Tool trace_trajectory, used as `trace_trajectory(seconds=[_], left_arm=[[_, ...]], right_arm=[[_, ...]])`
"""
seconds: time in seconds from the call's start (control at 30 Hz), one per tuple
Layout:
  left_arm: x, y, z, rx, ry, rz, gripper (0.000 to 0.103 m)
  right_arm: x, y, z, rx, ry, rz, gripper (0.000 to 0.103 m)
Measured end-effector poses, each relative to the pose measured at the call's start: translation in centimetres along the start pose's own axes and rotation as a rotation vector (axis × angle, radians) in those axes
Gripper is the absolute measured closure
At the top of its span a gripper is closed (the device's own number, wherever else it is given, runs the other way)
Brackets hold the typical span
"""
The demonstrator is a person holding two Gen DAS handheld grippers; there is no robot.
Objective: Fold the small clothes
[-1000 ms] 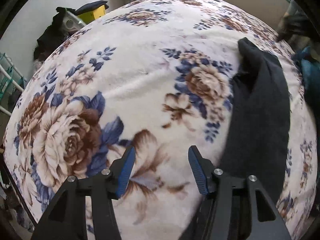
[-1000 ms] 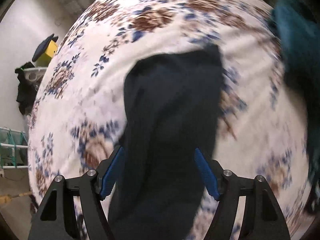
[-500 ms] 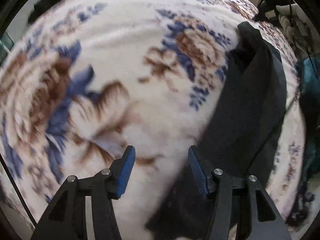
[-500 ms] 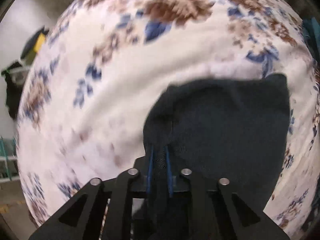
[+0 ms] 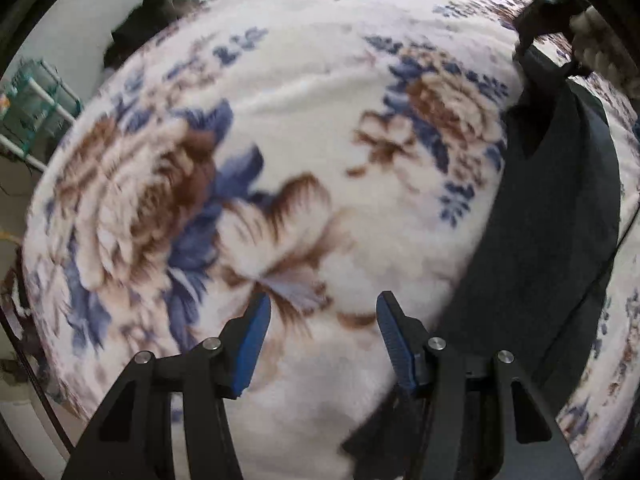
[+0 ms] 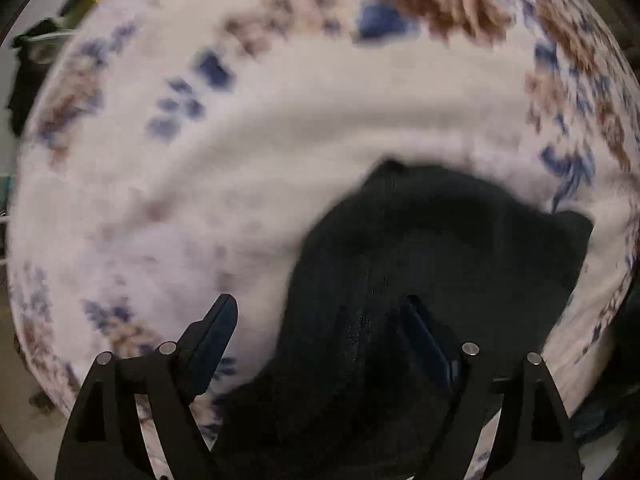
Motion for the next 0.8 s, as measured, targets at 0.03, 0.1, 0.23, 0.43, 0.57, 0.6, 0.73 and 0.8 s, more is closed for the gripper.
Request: trace_trajectory(seconds=[0.03,0.1,0.23,0.43,0.57,0.6,0.73,0.8], left_arm=[[0.1,0.3,0.2,0.009,0.004,-0.011,0.05],[0.1,0.4,0.6,0.018,-0.01,-0.009,0.05],[-0.9,-0.3,1.3,0.005,-0.053,0.038,0.05],[-1.6,-2.7,1.5,-0.053,-0.092,0.085,0.05],[-0.6,-3.4,0.9,-0.101,-0.155,0.077,0.05],[-0.1,-3.3,0.7,-0.108,-0.168,0.066,0.05],[4.2,-2.3,-0.5,-0.143,-0.221,-0.051,0.05],[6.5,-1.0,-0.6,-0.134,-0.235,-0.097,0.05]], right_arm=[[0.3,0.2,-0.7,0.019,-0.015,-0.005,0.033],[1.6,0.8,-1.1,0.075,-0.049,-0.05,0.077],[3.9,1.9,1.1,0.235,-0.065,-0.118,0.085],[5.0,5.0,3.1,0.346,-0.091,-0.155,0.089],[3.0,4.9,0.2,0.218,-0.057,-0.09,0.088],[2.9,4.6,0.2,0.214,-0.051,-0.078,0.081],[3.2,2.0,2.8,0.228,0.176,-0.068,0.045],[5.6,0.0,5.0,0.251,0.293,-0.122,0.045]])
Point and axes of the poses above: each gripper's, at about its wrist camera, not at the fingertips, and z roughly against the way its jaws point, x to its right, y to its top, the point moved 9 cm from there along -z, roughly the way its jaws point, and after that the axes turned 6 degrees about -y, right-handed, at the moved point
